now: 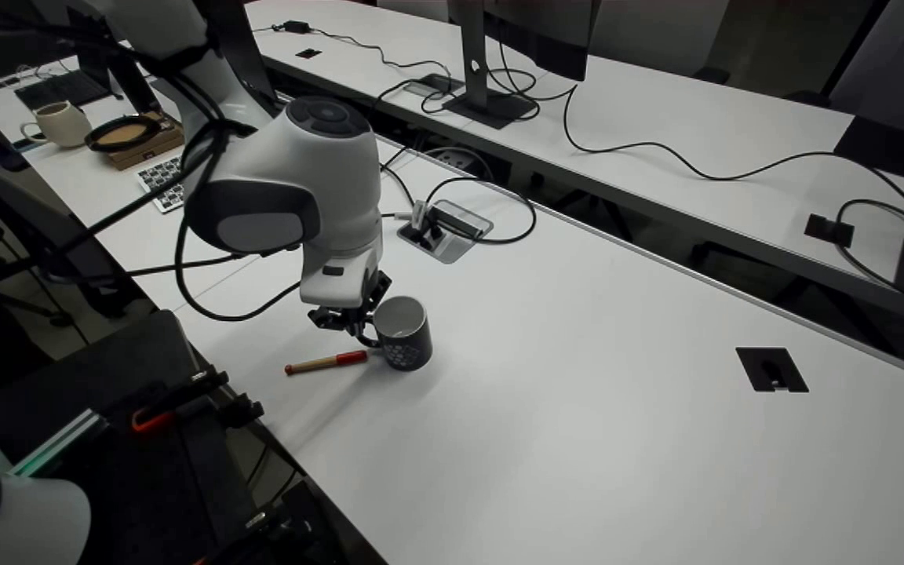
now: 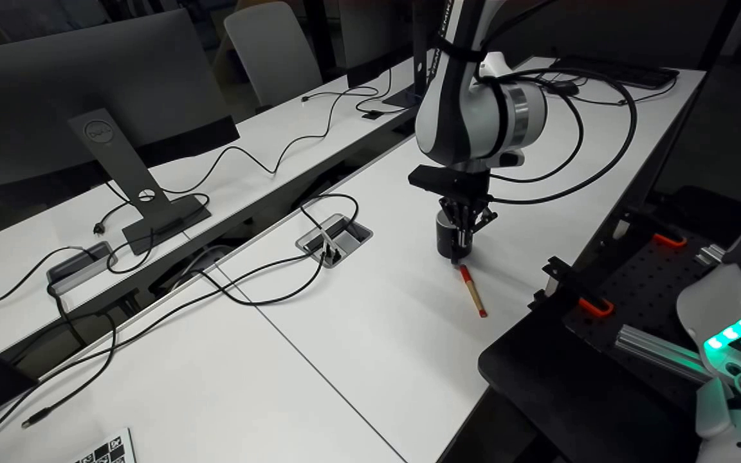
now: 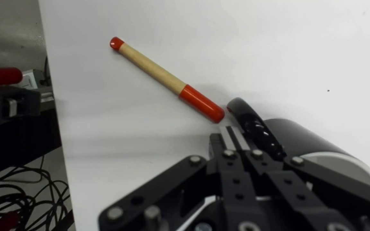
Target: Turn the mug around using the handle
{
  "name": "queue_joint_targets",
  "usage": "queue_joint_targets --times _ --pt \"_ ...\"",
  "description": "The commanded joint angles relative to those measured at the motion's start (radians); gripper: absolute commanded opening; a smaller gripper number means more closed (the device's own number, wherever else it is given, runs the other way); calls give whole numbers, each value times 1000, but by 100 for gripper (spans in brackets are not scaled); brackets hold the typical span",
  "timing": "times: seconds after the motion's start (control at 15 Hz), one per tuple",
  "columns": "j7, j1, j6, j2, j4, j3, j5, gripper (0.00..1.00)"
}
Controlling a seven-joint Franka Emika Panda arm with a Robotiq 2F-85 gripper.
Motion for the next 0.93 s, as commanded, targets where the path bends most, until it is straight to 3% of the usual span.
queue_joint_targets --times 0.0,0.87 --pt "6 48 8 -17 0 -37 -42 0" --pt "2 103 3 -23 28 -86 -121 0"
